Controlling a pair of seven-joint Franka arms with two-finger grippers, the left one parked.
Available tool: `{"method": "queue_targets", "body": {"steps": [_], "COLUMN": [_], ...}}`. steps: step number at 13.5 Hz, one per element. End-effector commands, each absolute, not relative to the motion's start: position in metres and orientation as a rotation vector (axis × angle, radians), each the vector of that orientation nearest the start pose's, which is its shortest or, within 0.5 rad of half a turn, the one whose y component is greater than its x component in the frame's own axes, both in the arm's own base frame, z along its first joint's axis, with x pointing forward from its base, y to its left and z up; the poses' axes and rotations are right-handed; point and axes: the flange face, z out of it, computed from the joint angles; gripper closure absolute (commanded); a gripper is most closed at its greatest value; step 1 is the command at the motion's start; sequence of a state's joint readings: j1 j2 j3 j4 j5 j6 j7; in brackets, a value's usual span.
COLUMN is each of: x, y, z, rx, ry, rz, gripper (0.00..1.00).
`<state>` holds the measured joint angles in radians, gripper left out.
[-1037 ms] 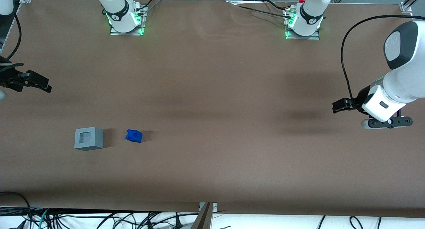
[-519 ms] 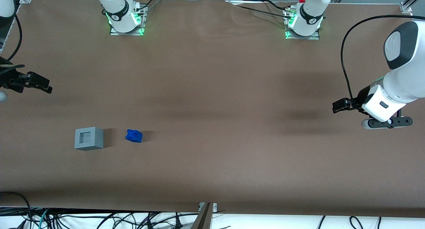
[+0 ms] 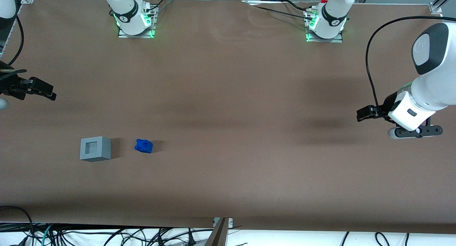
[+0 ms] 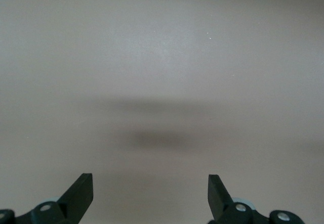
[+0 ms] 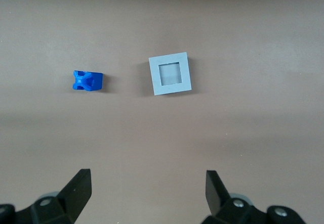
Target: Insert blue part into gray base with right arm
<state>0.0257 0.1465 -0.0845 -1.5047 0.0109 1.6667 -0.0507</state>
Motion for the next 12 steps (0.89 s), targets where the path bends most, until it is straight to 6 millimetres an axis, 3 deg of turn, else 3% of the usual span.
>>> {"method": "queue_targets", "body": {"steps": [1, 12], "x": [0.6062, 0.6072], "y": [-0.0313, -0.0231], "z": [0.5831, 0.5773], "rx": [-3.145, -3.143], "ry": [-0.01, -0.036], "rz": [-0.039, -0.013], "gripper": [0.0, 0.0]}}
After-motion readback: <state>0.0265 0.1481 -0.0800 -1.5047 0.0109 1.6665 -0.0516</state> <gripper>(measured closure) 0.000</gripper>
